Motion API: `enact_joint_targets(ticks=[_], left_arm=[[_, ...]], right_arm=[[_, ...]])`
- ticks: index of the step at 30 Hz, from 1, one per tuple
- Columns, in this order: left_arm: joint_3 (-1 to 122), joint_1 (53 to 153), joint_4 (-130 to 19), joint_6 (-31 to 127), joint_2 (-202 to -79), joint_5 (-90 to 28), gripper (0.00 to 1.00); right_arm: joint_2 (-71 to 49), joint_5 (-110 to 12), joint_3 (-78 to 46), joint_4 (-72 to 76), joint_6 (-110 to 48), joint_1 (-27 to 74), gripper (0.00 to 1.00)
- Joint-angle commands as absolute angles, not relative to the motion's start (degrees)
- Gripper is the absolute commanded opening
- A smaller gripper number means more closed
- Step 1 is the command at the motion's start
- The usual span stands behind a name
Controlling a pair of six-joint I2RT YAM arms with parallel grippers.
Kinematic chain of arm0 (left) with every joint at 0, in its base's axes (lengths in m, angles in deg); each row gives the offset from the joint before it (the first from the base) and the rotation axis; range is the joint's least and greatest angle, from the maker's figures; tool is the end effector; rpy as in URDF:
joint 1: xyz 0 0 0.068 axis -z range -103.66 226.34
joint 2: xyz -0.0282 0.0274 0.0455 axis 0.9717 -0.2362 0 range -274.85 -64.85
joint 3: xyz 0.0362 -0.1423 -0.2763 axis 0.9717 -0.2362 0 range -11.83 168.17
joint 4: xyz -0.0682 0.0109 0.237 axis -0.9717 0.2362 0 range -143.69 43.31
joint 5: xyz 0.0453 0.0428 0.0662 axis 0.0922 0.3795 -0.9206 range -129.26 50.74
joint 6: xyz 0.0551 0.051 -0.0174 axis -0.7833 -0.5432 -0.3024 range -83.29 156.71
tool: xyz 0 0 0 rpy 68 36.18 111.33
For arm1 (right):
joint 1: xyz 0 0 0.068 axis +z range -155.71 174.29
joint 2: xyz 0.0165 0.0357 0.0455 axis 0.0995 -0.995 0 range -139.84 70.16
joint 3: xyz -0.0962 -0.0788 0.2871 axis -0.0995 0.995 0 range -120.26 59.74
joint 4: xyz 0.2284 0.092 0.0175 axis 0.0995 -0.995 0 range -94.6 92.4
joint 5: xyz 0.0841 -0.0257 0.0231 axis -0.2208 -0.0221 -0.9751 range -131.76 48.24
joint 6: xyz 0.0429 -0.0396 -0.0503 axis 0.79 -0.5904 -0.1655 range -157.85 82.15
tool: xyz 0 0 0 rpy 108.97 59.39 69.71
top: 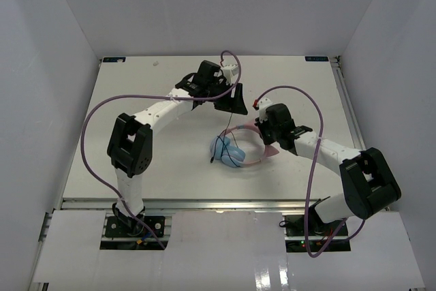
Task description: Wrap the headphones
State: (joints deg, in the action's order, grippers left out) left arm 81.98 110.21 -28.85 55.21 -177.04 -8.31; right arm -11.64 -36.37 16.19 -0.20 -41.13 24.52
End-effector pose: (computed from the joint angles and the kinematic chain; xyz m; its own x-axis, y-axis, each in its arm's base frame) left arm 0.3688 -0.2881 0.2916 -0.7896 0.2023 -0.5792 0.5679 0.5984 -0.5652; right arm 0.2616 0.1452 0.2296 -0.5390 -0.3801 -0.7516 -0.4715 0.8756 -0.1047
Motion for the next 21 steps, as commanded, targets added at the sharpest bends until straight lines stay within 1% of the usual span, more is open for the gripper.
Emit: enact_joint_targets(ticks=[1, 11, 15, 16, 17, 18, 20, 21], left_arm=[[86.9, 109.7, -28.1, 57.5, -180.0, -3.4, 0.79], [93.7, 109.0, -26.6, 58.2, -181.5, -4.5, 0.83], [94.3, 108.1, -24.6, 55.7, -178.8, -8.8, 0.85], [92.8, 107.7, -24.1, 54.6, -177.0, -10.7, 0.87], [90.6, 107.4, -23.8, 53.7, -174.8, -12.8, 0.88], [87.5, 107.0, -23.9, 53.1, -172.1, -15.1, 0.89], [79.4, 106.2, -25.6, 51.5, -165.6, -18.9, 0.98], [74.5, 105.9, -27.4, 51.3, -161.9, -19.9, 0.98]], right_arm=[[-10.9, -39.2, 16.2, 2.5, -39.6, 23.8, 0.08], [-11.3, -40.4, 16.2, 2.5, -39.8, 22.9, 0.08], [-11.7, -41.2, 16.3, 2.5, -40.5, 21.8, 0.08], [-12.1, -42.8, 16.3, 2.5, -40.6, 21.1, 0.11], [-12.5, -44.4, 16.1, 2.5, -40.8, 20.4, 0.18], [-12.9, -46.1, 15.9, 2.5, -40.9, 19.8, 0.32], [-13.4, -48.1, 15.3, 2.5, -41.4, 19.4, 0.71], [-13.1, -47.8, 15.2, 2.5, -41.7, 19.4, 0.86]])
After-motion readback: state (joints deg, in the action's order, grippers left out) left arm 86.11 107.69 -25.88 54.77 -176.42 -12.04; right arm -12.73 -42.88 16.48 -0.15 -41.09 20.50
